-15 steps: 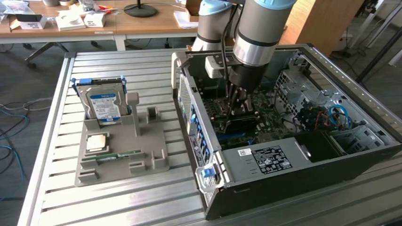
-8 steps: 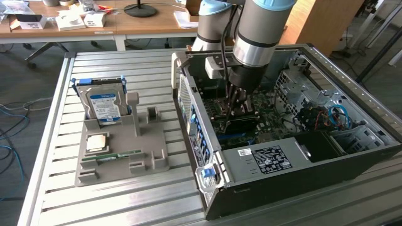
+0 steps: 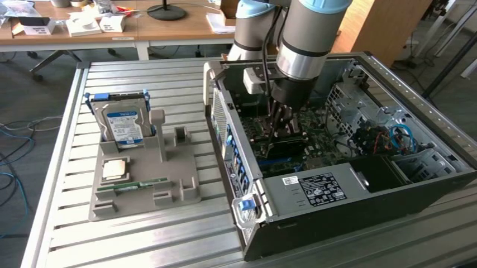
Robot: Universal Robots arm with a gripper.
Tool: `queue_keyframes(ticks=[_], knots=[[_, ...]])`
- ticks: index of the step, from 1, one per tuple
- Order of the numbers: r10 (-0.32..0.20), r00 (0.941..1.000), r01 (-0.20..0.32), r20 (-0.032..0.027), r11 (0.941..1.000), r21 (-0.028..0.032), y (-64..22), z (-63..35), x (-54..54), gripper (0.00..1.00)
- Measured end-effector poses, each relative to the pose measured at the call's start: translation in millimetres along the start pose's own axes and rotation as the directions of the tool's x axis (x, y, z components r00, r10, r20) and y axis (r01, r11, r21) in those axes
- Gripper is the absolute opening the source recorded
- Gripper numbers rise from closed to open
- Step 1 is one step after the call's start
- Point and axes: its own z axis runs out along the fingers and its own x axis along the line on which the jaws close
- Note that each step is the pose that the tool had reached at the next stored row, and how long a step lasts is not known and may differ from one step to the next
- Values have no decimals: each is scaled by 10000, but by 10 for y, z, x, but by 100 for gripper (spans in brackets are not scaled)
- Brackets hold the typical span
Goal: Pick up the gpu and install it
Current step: 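Press down on the gpu until it lock into place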
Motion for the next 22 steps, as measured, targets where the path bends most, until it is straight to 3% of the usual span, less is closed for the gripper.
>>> queue_keyframes(ticks=[22], knots=[[0, 10000, 0, 12, 10000, 1, 0, 33, 0, 11]])
